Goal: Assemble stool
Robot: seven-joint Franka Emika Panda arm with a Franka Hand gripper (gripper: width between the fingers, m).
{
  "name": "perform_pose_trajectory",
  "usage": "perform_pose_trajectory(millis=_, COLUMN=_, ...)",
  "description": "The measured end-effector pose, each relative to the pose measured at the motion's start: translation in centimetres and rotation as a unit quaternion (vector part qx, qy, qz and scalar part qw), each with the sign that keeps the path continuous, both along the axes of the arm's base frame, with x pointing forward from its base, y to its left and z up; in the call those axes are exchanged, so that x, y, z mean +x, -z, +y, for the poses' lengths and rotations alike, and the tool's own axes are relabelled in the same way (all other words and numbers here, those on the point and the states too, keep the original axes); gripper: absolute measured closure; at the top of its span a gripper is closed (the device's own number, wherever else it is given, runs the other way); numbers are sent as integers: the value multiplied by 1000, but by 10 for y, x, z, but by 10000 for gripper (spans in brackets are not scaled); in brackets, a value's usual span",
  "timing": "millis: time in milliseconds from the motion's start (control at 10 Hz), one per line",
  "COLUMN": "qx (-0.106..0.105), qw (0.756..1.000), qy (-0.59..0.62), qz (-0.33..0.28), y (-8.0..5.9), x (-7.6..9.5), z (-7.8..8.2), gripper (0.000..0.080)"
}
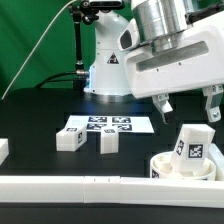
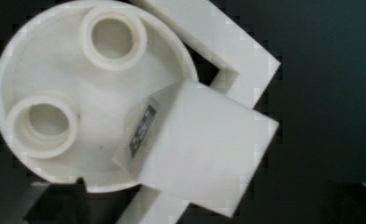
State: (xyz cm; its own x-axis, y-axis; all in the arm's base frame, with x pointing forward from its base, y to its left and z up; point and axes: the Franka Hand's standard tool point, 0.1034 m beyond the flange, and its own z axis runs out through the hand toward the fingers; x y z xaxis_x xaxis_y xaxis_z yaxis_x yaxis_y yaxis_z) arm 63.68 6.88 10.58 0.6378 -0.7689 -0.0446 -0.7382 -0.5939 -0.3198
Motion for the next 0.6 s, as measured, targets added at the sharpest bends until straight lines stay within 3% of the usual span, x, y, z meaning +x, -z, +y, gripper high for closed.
perform_pose_trajectory(millis=200, qx=-55, qw=988, qy=-133, qz=-52, y=-1, x=2, z=12, gripper=150)
perform_pose_trajectory(millis=400, qx=-77, qw=968, qy=-231, qz=-70, y=-6, x=1, z=23, gripper=150)
perform_pose_trajectory(millis=600, qx=-95, qw=946, qy=-297, qz=-87, y=-5, x=2, z=21, gripper=150)
